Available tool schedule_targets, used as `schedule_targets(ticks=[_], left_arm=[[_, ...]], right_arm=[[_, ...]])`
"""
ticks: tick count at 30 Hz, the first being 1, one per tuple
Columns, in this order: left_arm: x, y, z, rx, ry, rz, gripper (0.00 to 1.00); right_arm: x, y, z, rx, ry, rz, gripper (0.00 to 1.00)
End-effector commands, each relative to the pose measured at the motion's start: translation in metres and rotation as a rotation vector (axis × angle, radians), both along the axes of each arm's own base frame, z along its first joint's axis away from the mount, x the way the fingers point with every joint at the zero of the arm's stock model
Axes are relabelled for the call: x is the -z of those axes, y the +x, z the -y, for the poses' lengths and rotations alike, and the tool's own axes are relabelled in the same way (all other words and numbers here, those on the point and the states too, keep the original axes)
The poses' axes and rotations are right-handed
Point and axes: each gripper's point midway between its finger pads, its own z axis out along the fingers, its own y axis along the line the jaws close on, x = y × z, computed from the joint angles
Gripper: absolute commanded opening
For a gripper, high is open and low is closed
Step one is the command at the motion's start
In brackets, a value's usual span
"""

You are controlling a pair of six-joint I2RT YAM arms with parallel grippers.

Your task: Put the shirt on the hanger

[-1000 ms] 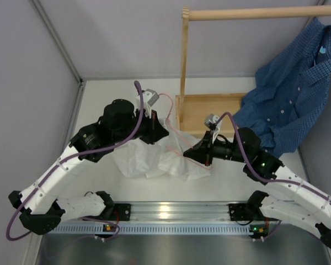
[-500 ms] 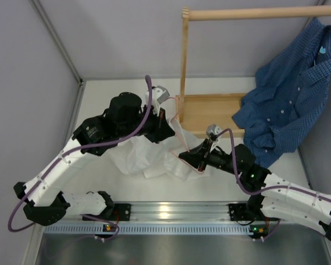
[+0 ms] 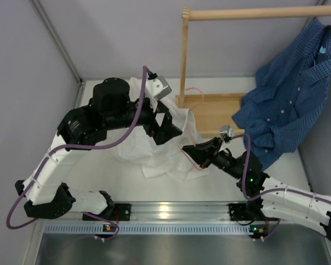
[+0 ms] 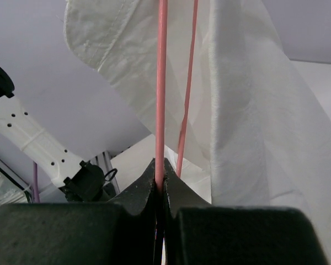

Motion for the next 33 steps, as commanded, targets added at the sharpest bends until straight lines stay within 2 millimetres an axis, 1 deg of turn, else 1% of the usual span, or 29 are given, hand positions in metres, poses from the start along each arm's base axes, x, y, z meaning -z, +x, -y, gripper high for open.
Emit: schedule_targets(ticks=[1, 2, 3, 4, 5, 6, 7, 8, 9, 10, 11, 12, 13, 14, 15, 16, 17, 18, 19, 21, 23, 25, 26, 27, 29, 30, 31, 32, 33], left_arm=[[-0.037, 0.021, -0.031, -0.103, 0.001, 0.293, 0.98], [-0.038, 0.044, -0.032, -0.194, -0.001, 0.377, 0.98], [-0.048, 0.051, -0.044, -0.260, -0.028, 0.439, 0.98], [-0.051, 0.056, -0.044, -0.277, -0.037, 0.487, 0.98], [-0.052, 0.056, -0.036, -0.223, -0.037, 0.550, 0.98], [-0.050, 0.051, -0.028, -0.155, -0.033, 0.567, 0.98], [-0.048, 0.047, -0.023, -0.101, -0.026, 0.584, 0.96], [-0.048, 0.043, -0.017, -0.038, -0.014, 0.627, 0.94], [-0.050, 0.034, -0.009, 0.041, -0.031, 0.649, 0.93], [-0.049, 0.035, -0.003, 0.064, -0.027, 0.658, 0.93], [-0.051, 0.037, 0.000, 0.074, -0.032, 0.655, 0.93], [-0.048, 0.036, 0.002, 0.102, -0.024, 0.629, 0.95], [-0.062, 0.023, 0.005, 0.178, -0.068, 0.624, 0.95], [-0.052, 0.022, 0.016, 0.237, -0.061, 0.560, 0.95], [-0.049, 0.015, 0.020, 0.296, -0.063, 0.523, 0.96], [-0.046, -0.005, 0.021, 0.397, -0.073, 0.472, 0.96], [-0.037, -0.006, 0.027, 0.431, -0.064, 0.430, 0.95], [-0.033, -0.009, 0.028, 0.452, -0.064, 0.408, 0.95], [-0.024, -0.013, 0.030, 0.481, -0.057, 0.377, 0.95], [-0.017, -0.016, 0.030, 0.496, -0.053, 0.349, 0.95], [-0.009, -0.024, 0.030, 0.543, -0.047, 0.309, 0.95], [0.001, -0.027, 0.033, 0.576, -0.032, 0.272, 0.93], [0.006, -0.033, 0.032, 0.606, -0.028, 0.237, 0.93], [0.012, -0.033, 0.034, 0.621, -0.021, 0.211, 0.92], [0.017, -0.040, 0.033, 0.655, -0.022, 0.177, 0.89], [0.023, -0.044, 0.035, 0.680, -0.026, 0.150, 0.85], [0.025, -0.044, 0.035, 0.685, -0.025, 0.141, 0.73], [0.028, -0.044, 0.035, 0.684, -0.022, 0.131, 0.65], [0.035, -0.042, 0.036, 0.675, -0.007, 0.118, 0.60]], right_arm=[[-0.060, -0.015, 0.017, -0.007, 0.214, 0.134, 0.00], [-0.058, -0.017, 0.018, -0.008, 0.210, 0.139, 0.00], [-0.058, -0.018, 0.019, -0.009, 0.207, 0.142, 0.00], [-0.056, -0.021, 0.020, -0.018, 0.191, 0.152, 0.00], [-0.054, -0.023, 0.020, -0.027, 0.177, 0.155, 0.00], [-0.054, -0.028, 0.021, -0.045, 0.171, 0.168, 0.00], [-0.045, -0.029, 0.019, -0.053, 0.134, 0.151, 0.00], [-0.042, -0.031, 0.019, -0.063, 0.118, 0.150, 0.00], [-0.039, -0.034, 0.020, -0.076, 0.105, 0.155, 0.00], [-0.040, -0.040, 0.022, -0.095, 0.102, 0.168, 0.00], [-0.031, -0.043, 0.023, -0.106, 0.088, 0.161, 0.00], [-0.036, -0.049, 0.028, -0.116, 0.105, 0.181, 0.00], [-0.034, -0.051, 0.030, -0.121, 0.099, 0.185, 0.00], [-0.026, -0.052, 0.030, -0.124, 0.074, 0.168, 0.00], [-0.029, -0.056, 0.034, -0.130, 0.079, 0.182, 0.00], [-0.030, -0.058, 0.035, -0.134, 0.075, 0.188, 0.00], [-0.027, -0.058, 0.035, -0.136, 0.060, 0.182, 0.00], [-0.030, -0.063, 0.038, -0.148, 0.062, 0.197, 0.00], [-0.033, -0.065, 0.038, -0.154, 0.058, 0.213, 0.00], [-0.029, -0.068, 0.038, -0.172, 0.023, 0.214, 0.00], [-0.031, -0.071, 0.038, -0.182, 0.007, 0.232, 0.00], [-0.032, -0.075, 0.038, -0.203, 0.002, 0.245, 0.00], [-0.032, -0.077, 0.038, -0.209, 0.000, 0.250, 0.00], [-0.032, -0.078, 0.038, -0.215, -0.004, 0.254, 0.00], [-0.033, -0.079, 0.037, -0.225, -0.008, 0.258, 0.00], [-0.032, -0.080, 0.036, -0.235, -0.017, 0.258, 0.00], [-0.034, -0.081, 0.036, -0.239, -0.018, 0.267, 0.00], [-0.036, -0.082, 0.036, -0.243, -0.016, 0.271, 0.00], [-0.036, -0.083, 0.035, -0.248, -0.019, 0.277, 0.00]])
